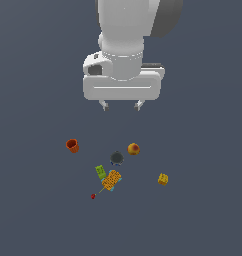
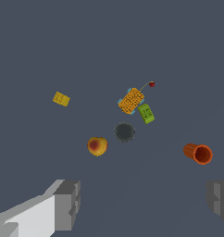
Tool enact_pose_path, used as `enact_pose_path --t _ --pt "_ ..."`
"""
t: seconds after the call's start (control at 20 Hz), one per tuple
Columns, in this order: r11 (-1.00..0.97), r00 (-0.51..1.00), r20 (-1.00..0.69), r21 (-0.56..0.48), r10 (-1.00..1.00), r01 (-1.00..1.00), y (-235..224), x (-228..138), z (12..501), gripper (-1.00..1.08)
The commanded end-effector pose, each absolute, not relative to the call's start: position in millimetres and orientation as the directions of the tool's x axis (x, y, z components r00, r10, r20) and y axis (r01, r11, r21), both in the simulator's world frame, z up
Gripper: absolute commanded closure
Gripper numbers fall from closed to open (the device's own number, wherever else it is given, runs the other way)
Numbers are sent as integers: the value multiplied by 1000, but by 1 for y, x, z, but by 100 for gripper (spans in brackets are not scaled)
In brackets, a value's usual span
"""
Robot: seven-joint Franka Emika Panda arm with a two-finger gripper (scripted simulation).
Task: Pick up a designated object from a clutter of objects.
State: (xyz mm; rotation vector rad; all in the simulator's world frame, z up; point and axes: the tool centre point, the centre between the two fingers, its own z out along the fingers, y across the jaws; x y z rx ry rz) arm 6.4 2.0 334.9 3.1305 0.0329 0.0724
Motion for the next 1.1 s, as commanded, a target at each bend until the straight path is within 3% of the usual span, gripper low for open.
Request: enact_pose_path --t 0.0,1.05 --pt "-1000 999 46 11 21 21 2 6 335 -92" --pt "-1000 1000 8 -17 14 14 -1 11 308 -92"
